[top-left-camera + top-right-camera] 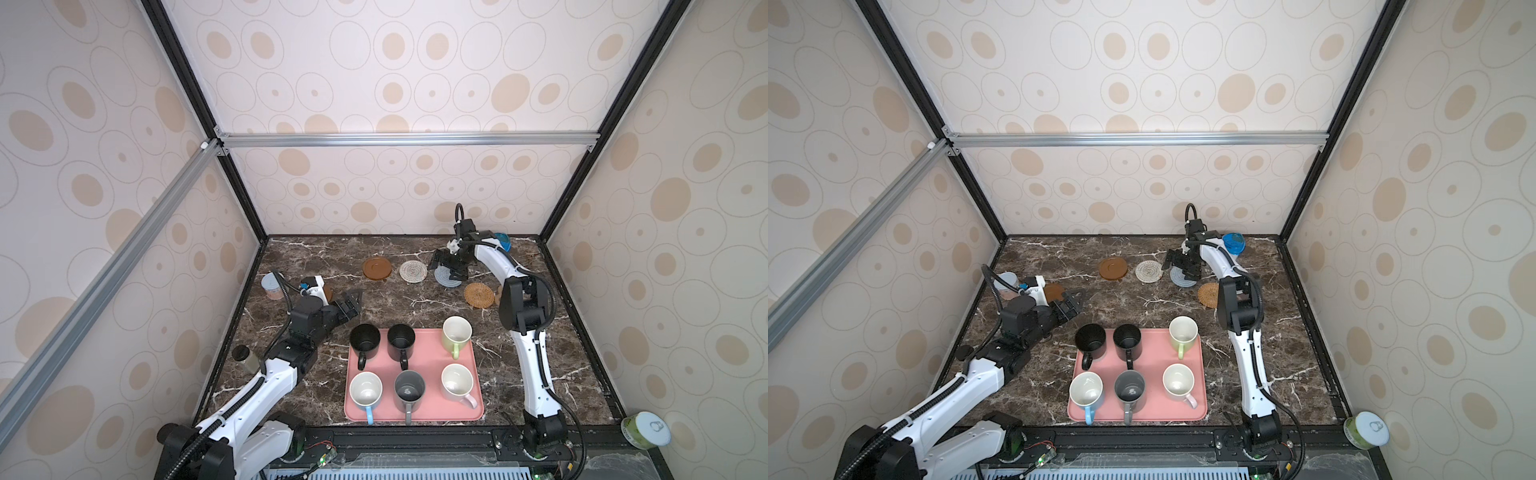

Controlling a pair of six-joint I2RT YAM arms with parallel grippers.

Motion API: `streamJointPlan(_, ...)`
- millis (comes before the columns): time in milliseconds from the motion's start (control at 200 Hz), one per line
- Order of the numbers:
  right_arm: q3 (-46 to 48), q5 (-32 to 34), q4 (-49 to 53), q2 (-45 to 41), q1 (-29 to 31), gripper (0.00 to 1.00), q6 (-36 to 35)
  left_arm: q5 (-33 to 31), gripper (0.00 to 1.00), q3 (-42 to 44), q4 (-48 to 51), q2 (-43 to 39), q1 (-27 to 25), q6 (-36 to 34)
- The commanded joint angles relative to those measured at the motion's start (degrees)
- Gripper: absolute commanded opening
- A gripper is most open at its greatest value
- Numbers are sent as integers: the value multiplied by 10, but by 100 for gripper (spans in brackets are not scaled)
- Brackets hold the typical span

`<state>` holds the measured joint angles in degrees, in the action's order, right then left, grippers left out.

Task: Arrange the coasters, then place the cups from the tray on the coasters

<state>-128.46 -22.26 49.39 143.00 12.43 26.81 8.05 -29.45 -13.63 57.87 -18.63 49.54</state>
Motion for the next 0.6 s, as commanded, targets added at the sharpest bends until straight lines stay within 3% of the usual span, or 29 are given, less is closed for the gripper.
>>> streamJointPlan(0, 4, 7, 3, 25, -2, 98, 6, -12, 100, -3, 12, -12, 3, 5)
streamJointPlan(590, 8, -3, -10, 22, -5, 98, 20, -11, 100, -1, 15, -17, 3, 3)
